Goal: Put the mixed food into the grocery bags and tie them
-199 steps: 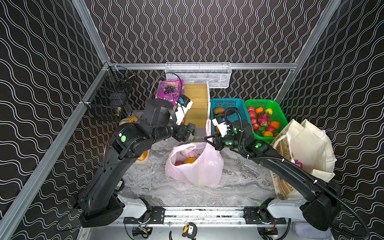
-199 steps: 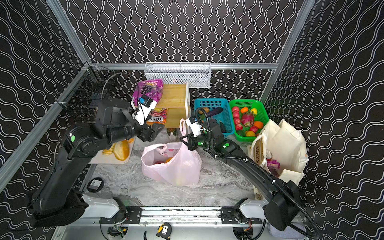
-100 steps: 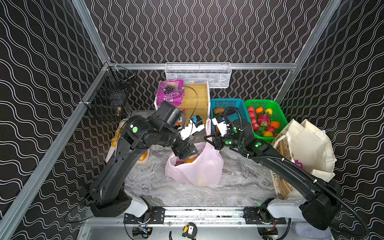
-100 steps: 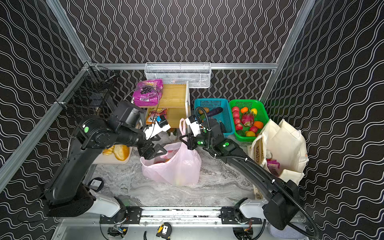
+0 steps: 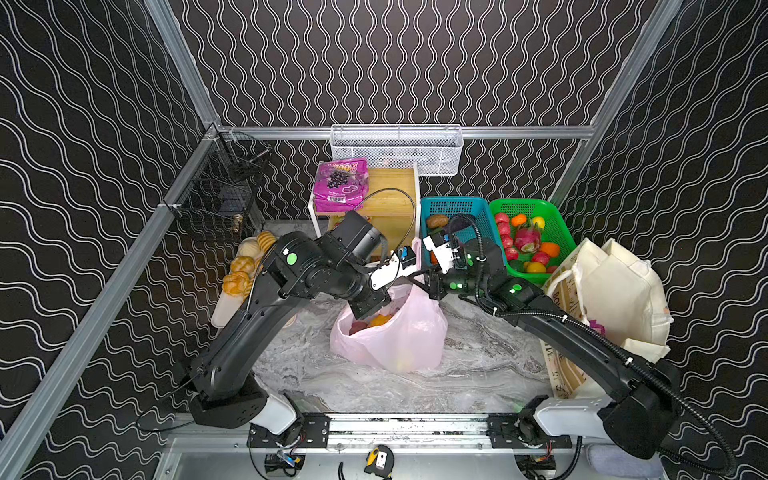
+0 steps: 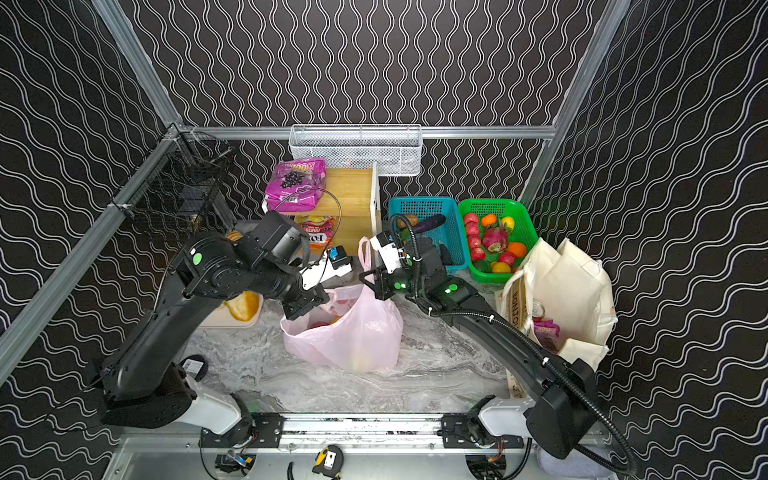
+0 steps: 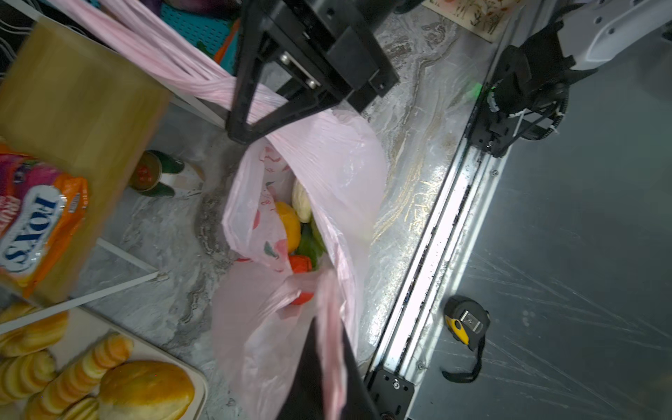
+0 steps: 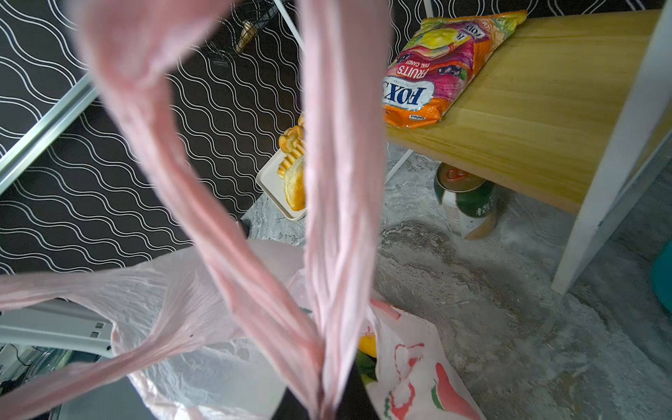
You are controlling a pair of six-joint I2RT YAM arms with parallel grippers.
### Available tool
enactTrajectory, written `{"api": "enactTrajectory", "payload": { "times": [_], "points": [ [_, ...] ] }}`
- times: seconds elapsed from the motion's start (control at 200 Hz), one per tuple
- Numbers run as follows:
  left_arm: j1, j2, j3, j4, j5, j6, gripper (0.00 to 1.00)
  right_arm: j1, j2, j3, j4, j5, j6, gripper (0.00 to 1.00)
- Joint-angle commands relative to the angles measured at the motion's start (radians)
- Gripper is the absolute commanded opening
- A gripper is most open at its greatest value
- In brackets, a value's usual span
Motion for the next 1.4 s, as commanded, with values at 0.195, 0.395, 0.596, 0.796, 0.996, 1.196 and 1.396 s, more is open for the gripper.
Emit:
{"api": "enactTrajectory", "payload": {
  "times": [0.195,0.395,0.596,0.796,0.996,1.196,1.396],
  "points": [
    [-0.001,-0.137,-0.193,0.510,0.228,-0.206,0.00,0.017,0.049,0.079,-0.038,-0.172,0.026,0.14],
    [-0.001,-0.150,-0.281,0.627,0.222,-0.225,0.00,0.019,0.075,0.104,-0.064,-0.306,0.016,0.19],
    [-0.001,-0.123,-0.303,0.677,0.172,-0.237,0.00,0.025,0.055,0.069,-0.005,-0.416,0.009,0.25],
    [-0.001,-0.097,-0.308,0.720,0.213,-0.256,0.00,0.025,0.037,0.029,0.079,-0.444,0.017,0.35],
    [-0.001,-0.070,-0.297,0.711,0.231,-0.262,0.00,0.025,0.023,0.002,0.102,-0.446,0.003,0.50],
    [-0.001,-0.054,-0.302,0.725,0.222,-0.285,0.00,0.024,-0.036,-0.075,0.182,-0.387,-0.016,0.68],
    [-0.001,-0.021,-0.289,0.728,0.249,-0.292,0.00,0.024,-0.071,-0.127,0.251,-0.393,-0.033,0.76]
  ]
}}
